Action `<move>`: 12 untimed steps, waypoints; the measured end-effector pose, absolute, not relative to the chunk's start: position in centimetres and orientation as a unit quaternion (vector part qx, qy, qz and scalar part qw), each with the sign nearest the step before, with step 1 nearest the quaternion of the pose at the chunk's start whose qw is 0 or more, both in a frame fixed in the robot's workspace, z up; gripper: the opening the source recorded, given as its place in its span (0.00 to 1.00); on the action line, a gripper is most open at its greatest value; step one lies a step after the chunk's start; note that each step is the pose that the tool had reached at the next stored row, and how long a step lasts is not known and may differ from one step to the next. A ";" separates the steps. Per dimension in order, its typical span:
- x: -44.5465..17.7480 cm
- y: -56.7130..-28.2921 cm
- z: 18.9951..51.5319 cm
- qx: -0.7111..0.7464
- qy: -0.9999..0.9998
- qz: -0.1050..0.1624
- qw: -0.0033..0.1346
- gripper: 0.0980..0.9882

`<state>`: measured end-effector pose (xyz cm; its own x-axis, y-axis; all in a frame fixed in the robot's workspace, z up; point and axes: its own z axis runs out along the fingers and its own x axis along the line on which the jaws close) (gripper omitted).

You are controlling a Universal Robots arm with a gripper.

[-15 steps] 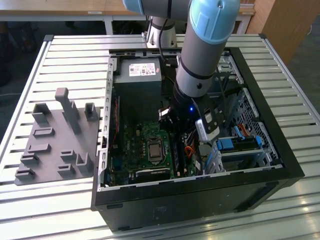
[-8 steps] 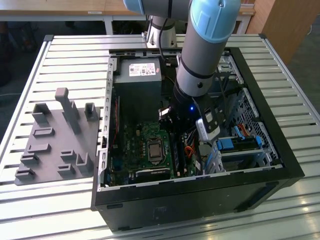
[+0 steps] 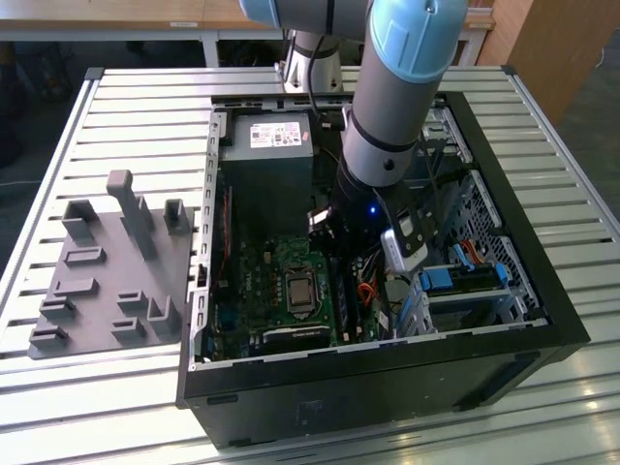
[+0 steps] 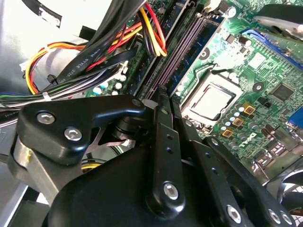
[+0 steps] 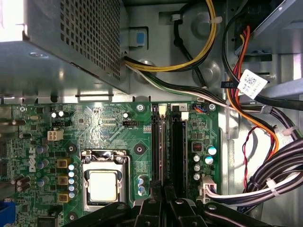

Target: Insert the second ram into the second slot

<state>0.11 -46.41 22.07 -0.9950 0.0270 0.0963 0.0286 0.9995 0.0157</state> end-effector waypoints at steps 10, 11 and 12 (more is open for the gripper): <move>0.2 -46.4 21.9 -0.006 -0.999 -0.010 0.048 0.04; 0.2 -46.4 21.9 -0.006 -0.999 -0.010 0.048 0.04; 0.2 -46.4 21.9 -0.006 -0.999 -0.010 0.048 0.04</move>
<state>0.18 -46.36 21.86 -0.9953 0.0107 0.0963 0.0125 0.9997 0.0190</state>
